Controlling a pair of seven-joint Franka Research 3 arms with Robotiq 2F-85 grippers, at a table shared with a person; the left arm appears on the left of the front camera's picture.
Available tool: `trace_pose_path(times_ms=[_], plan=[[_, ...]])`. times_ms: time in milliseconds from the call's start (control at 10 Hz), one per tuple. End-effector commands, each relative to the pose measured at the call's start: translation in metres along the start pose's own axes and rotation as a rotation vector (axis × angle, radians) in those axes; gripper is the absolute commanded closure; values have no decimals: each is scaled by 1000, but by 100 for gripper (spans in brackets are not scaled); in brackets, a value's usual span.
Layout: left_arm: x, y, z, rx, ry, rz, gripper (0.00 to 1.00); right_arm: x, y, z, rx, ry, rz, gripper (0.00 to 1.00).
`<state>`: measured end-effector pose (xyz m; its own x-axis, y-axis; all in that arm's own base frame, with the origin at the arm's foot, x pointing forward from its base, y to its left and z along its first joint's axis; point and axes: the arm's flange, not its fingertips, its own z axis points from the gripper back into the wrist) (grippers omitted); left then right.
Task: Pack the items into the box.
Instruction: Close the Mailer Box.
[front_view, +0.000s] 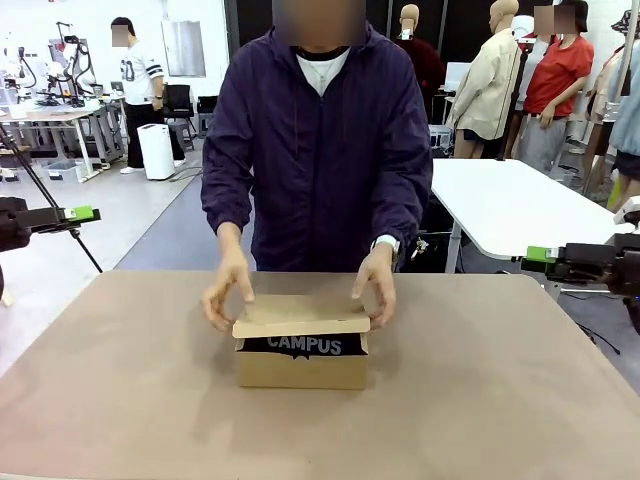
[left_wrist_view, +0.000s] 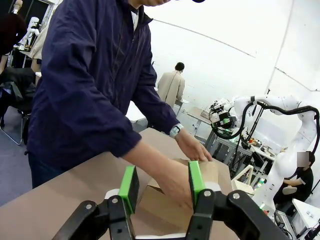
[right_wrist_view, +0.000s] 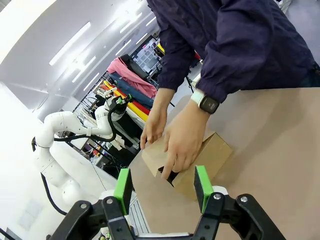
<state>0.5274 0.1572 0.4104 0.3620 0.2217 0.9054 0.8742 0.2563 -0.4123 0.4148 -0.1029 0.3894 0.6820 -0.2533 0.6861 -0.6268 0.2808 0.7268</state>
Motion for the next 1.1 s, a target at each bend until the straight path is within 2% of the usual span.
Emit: trace_pose_path(times_ms=[0, 1000], plan=[[0, -6, 0, -4, -7, 4, 45, 5, 3, -1, 10, 2, 10, 32], [0, -6, 0, -4, -7, 4, 45, 5, 3, -1, 10, 2, 10, 32]])
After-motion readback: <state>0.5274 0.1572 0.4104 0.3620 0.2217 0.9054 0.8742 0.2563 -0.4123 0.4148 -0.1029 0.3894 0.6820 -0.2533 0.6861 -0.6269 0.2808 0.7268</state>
